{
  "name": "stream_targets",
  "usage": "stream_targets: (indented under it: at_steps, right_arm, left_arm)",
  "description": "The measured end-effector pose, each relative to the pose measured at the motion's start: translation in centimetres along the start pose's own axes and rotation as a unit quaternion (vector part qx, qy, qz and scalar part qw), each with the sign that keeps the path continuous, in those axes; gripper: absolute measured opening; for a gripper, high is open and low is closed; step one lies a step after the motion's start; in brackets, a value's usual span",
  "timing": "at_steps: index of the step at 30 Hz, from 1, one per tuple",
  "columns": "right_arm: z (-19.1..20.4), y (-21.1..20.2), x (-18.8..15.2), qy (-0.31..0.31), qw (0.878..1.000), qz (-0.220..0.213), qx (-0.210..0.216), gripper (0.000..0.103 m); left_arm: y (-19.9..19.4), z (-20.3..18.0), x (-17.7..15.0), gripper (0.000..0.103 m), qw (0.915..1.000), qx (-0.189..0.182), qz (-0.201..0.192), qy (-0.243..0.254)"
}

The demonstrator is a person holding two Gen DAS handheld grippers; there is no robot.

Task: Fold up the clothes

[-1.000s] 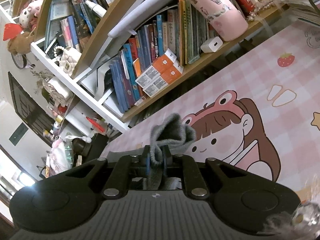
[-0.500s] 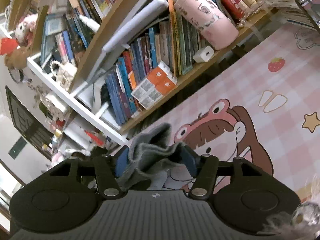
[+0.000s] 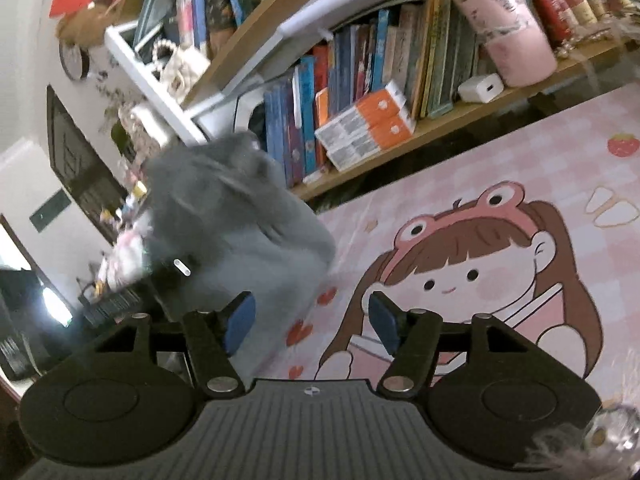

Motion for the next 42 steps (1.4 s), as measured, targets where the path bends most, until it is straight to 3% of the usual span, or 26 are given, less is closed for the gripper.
stream_targets:
  at_steps: [6, 11, 16, 19, 21, 29, 32, 36, 40, 42]
  right_arm:
    - [-0.1, 0.7, -0.7, -0.003, 1.000, 0.016, -0.005, 0.061]
    - [0.1, 1.1, -1.2, -0.010, 0.999, 0.031, -0.003, 0.061]
    - [1.0, 2.3, -2.6, -0.030, 0.998, 0.062, 0.003, 0.061]
    - [1.5, 3.1, -3.7, -0.045, 0.995, 0.086, 0.006, 0.061]
    - [1.6, 3.7, -4.3, -0.049, 0.994, 0.099, 0.007, 0.061]
    - [2.3, 5.4, -6.2, -0.055, 0.991, 0.122, 0.007, 0.061]
    - [3.1, 6.3, -6.8, -0.055, 0.990, 0.127, 0.019, 0.061]
    - [4.2, 8.3, -7.3, -0.024, 0.991, 0.125, 0.039, 0.061]
    - [4.7, 10.8, -7.2, 0.046, 0.990, 0.113, 0.063, 0.068]
    - [4.8, 12.2, -6.8, 0.092, 0.988, 0.099, 0.079, 0.073]
  left_arm:
    - [-3.1, 6.1, 3.4, 0.013, 0.9969, 0.035, -0.048, -0.052]
    - [-5.3, 13.6, 2.7, 0.014, 0.9850, 0.074, -0.047, -0.148]
    - [-3.5, 21.2, -4.1, 0.017, 0.9496, 0.103, 0.043, -0.293]
    - [-2.3, 23.0, -7.8, 0.020, 0.9305, 0.102, 0.099, -0.338]
    - [-2.5, 23.3, -8.3, 0.023, 0.9307, 0.088, 0.089, -0.344]
    - [-3.9, 22.9, -7.6, 0.070, 0.9412, 0.038, 0.070, -0.328]
    - [-5.0, 22.3, -7.6, 0.076, 0.9526, 0.035, 0.066, -0.295]
    - [-6.1, 23.3, -7.5, 0.080, 0.9549, 0.043, 0.053, -0.289]
    - [-5.6, 27.1, -8.4, 0.081, 0.9292, 0.067, 0.051, -0.360]
    - [-4.9, 28.7, -9.2, 0.081, 0.9103, 0.064, 0.062, -0.404]
Point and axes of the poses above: each gripper's, at about its wrist camera, not at the fingertips, and y roughly the way its jaws point, z to its left, x to its top, the point moved 8 cm from there along y, roughly the way its jaws point, and after that the axes turned 13 degrees about x, right-handed, at the moved point
